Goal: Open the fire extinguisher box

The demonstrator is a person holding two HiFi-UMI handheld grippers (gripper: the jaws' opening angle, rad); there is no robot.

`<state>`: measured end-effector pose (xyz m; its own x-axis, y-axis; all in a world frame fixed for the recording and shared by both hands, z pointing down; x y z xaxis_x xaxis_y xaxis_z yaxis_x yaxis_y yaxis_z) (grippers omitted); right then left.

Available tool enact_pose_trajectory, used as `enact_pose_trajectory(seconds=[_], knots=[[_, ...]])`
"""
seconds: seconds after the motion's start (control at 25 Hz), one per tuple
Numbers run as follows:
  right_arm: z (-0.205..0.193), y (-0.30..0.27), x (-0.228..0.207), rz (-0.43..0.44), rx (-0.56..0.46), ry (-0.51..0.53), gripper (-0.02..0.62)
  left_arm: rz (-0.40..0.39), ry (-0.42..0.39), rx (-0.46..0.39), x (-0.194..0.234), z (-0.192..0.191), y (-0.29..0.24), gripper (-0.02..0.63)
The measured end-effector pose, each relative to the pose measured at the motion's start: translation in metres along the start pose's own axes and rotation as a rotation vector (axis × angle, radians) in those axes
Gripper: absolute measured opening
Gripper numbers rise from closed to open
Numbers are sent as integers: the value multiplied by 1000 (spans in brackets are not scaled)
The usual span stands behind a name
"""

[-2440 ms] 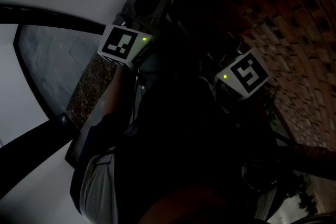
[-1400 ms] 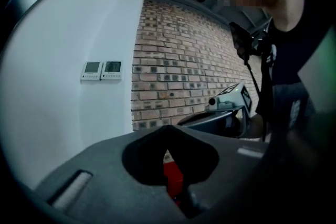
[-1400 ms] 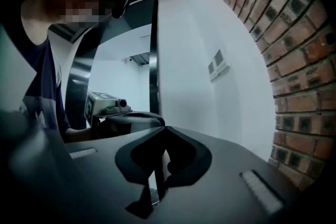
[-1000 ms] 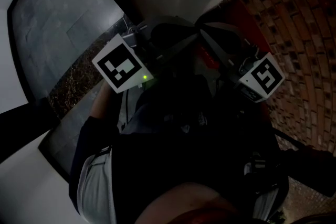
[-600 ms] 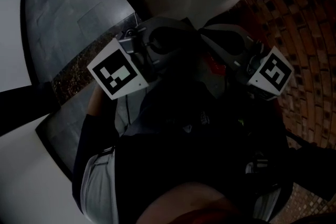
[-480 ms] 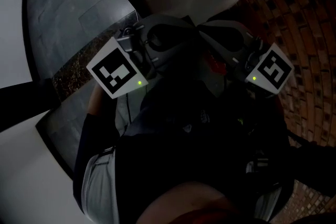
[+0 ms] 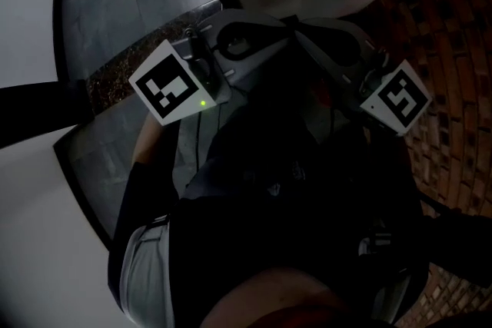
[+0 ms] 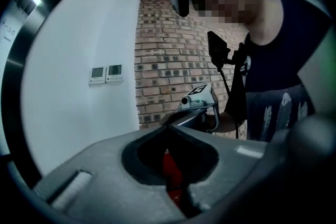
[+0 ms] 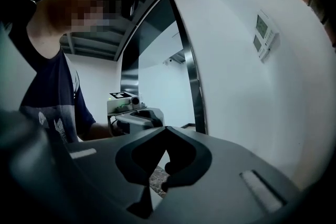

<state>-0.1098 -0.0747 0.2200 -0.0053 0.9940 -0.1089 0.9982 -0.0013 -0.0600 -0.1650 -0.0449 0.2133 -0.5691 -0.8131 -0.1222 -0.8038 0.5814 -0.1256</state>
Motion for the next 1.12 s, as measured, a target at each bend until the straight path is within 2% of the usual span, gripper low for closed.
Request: enact_pose_trajectory(seconds=[0.24,0.36,0.48,0.56,0.72,0.88,1.0,1.12], knots=[[-20,-5,2,45,2,-74,0,73,-8,105,-8,-16,3,-3],[-30,-4,-3,44,-11,-185,0,158,-16,132,-10,-21,1,-5],[-39,1,-16,34,-38,-324,0,253,59,109,-7,-23,0,-5],[-42,7,-26,8,-65,-384,0,308,110,105,0,-26,3,-5],[-49,20,-48,-109,-87,-441,0,409,153,142,12,-38,18,-5],[-48,21,-60,-225,-73,-451,0,421,132,161,14,-39,25,-5],[-50,8,-62,-234,-50,-465,0,430,141,165,18,-42,32,-5],[-53,-1,-63,-236,-60,-505,0,404,160,148,23,-48,38,-5]])
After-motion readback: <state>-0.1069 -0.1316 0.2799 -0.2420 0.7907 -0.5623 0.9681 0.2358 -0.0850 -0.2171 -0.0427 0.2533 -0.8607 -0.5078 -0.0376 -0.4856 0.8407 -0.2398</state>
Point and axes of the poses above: the fingertips, and each gripper's own axes: y backward along the fingers, x to its left, z out of its top, the point moved 4 cm from there along y, backward along the fingers
